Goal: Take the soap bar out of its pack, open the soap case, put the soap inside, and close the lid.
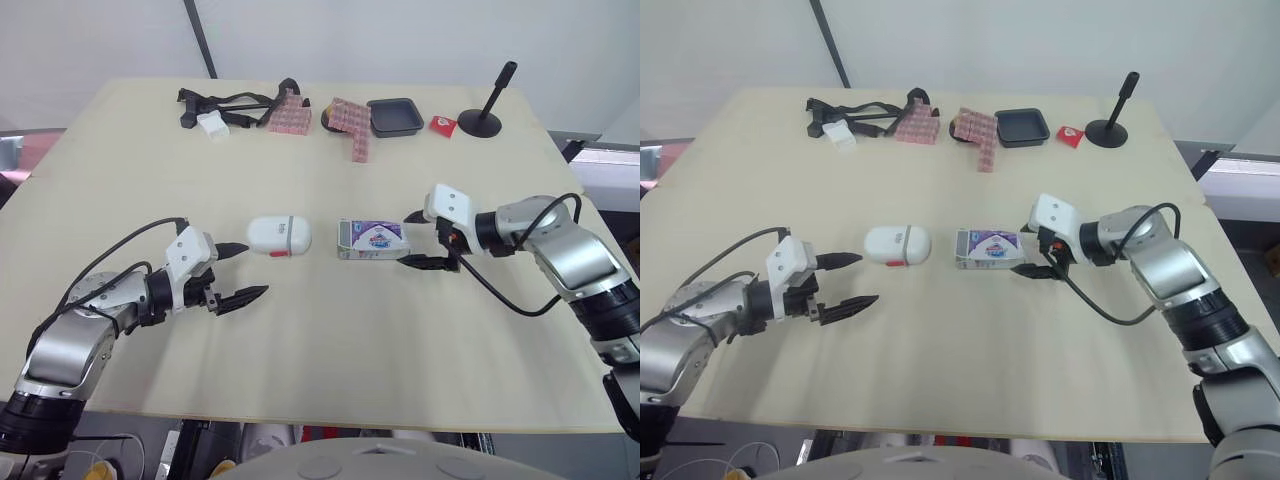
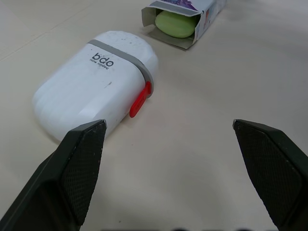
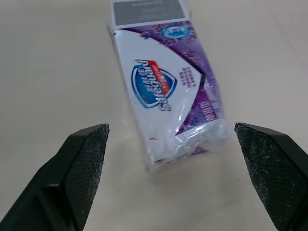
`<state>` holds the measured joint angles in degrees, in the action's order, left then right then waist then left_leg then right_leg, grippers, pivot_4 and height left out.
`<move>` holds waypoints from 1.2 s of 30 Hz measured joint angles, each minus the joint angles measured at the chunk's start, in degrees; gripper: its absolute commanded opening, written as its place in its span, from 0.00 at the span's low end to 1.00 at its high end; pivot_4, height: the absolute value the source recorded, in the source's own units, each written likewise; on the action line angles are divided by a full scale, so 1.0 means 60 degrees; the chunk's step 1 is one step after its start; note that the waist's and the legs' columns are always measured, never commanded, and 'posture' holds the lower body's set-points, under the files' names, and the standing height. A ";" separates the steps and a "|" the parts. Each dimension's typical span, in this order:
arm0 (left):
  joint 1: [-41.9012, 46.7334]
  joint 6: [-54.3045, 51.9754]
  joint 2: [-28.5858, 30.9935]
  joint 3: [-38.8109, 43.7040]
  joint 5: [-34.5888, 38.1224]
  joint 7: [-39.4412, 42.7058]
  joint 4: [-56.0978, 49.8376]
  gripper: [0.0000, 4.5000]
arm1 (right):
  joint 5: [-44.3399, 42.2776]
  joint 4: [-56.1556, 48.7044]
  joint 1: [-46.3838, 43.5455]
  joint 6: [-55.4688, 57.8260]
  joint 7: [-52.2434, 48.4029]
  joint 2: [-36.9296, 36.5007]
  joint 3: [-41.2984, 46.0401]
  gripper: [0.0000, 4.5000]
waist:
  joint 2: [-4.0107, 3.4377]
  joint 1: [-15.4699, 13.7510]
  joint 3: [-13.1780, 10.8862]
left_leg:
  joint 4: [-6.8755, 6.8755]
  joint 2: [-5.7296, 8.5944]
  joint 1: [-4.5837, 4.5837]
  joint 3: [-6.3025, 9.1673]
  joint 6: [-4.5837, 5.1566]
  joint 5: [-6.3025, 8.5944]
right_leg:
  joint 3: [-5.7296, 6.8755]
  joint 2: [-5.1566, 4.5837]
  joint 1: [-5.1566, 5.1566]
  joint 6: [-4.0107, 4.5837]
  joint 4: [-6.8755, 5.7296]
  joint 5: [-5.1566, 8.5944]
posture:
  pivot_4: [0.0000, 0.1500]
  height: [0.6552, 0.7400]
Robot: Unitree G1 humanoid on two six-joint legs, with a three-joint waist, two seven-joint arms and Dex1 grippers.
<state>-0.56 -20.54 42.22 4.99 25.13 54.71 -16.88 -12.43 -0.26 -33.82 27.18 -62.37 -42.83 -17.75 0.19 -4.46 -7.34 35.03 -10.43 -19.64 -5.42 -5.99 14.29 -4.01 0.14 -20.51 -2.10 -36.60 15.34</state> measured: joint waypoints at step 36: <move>-0.0366 0.0055 -0.0320 0.0113 -0.0013 -0.0776 -0.0403 1.00 | 0.2014 0.3846 -0.1563 -0.2490 -0.1662 0.1565 -0.1066 0.74 | 0.0003 -0.0023 0.0002 | 0.0165 -0.0011 -0.0176 0.0008 0.0008 0.0001 | -0.0004 0.0027 -0.0171 0.0006 -0.0163 -0.0002 | 1.00 1.00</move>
<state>-2.75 -20.21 40.30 5.67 25.05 50.05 -19.30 -0.35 22.82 -43.20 12.24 -72.34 -33.44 -24.14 0.21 -4.60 -7.33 36.02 -10.50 -20.69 -5.37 -5.94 14.29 -4.03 0.30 -21.54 -2.06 -37.58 15.33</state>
